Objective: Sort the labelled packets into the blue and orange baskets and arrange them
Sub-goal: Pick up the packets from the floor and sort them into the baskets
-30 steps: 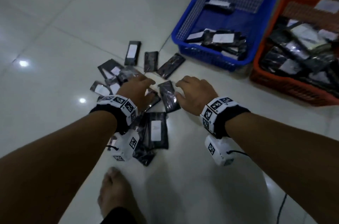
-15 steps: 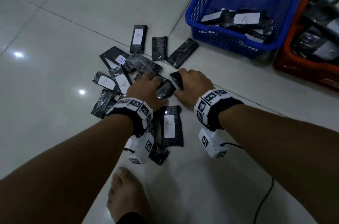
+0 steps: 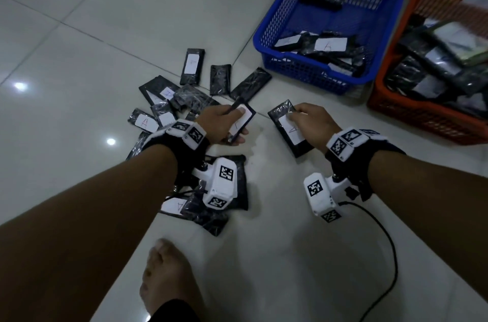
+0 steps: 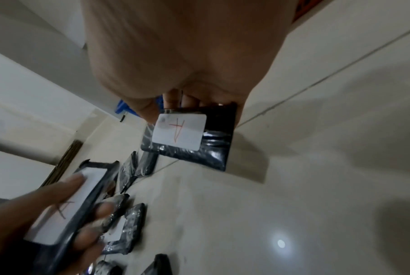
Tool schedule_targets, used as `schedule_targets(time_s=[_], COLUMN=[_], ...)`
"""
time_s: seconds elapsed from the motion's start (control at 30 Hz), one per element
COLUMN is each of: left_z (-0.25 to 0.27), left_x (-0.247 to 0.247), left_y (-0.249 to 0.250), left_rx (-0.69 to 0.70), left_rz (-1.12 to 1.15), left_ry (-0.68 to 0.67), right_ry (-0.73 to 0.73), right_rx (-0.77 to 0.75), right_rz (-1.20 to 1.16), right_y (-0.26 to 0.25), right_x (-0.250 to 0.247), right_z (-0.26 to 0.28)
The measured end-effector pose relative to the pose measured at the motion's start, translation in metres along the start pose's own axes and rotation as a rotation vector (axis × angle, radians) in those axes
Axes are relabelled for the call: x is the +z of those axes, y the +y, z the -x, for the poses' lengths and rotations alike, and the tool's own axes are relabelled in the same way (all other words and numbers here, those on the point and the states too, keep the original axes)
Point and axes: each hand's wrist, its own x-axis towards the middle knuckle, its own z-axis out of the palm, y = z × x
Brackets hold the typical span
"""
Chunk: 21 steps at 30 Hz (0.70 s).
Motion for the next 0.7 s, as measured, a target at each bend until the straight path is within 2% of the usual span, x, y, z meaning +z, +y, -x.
schedule_targets(time_s=[0.17, 0.27, 0.33, 0.37, 0.47, 0.53, 0.6, 0.7], left_z=[0.014, 0.015, 0.010, 0.004, -0.031, -0.055, -0.078, -0.111], left_x=[0.019, 0.034, 0.044, 0.049, 0.052, 0.053, 0.058, 0.069], left_y=[0.048, 0.078, 0.098, 0.107, 0.127, 0.142, 0.157, 0.166], left_rx=[-0.080, -0.058, 0.016, 0.095, 0.471, 0.650, 0.715, 0.656], left_rz=[0.166, 0.115, -0.022, -0.148, -0.804, -1.008, -1.037, -1.130], left_ry=[-0.093, -0.100, -0.085, -0.082, -0.017, 0.046, 0.096, 0.044], right_ry=[0.065, 0.084, 0.089, 0.107, 0.219, 0.322, 0.394, 0.380], right_rx=[-0.171, -0.304, -0.357, -0.375, -0.417, -0.437, -0.452, -0.426], right_rz=[0.228, 0.418, 0.548, 0.578, 0.623, 0.678, 0.749, 0.836], right_y=[-0.008, -0.015, -0.021, -0.024, -0.031, -0.035, -0.039, -0.044], right_x=[-0.038, -0.071, -0.092, -0.101, -0.124, -0.136, -0.141, -0.140], right_z=[0.013, 0.026, 0.032, 0.032, 0.026, 0.018, 0.004, -0.021])
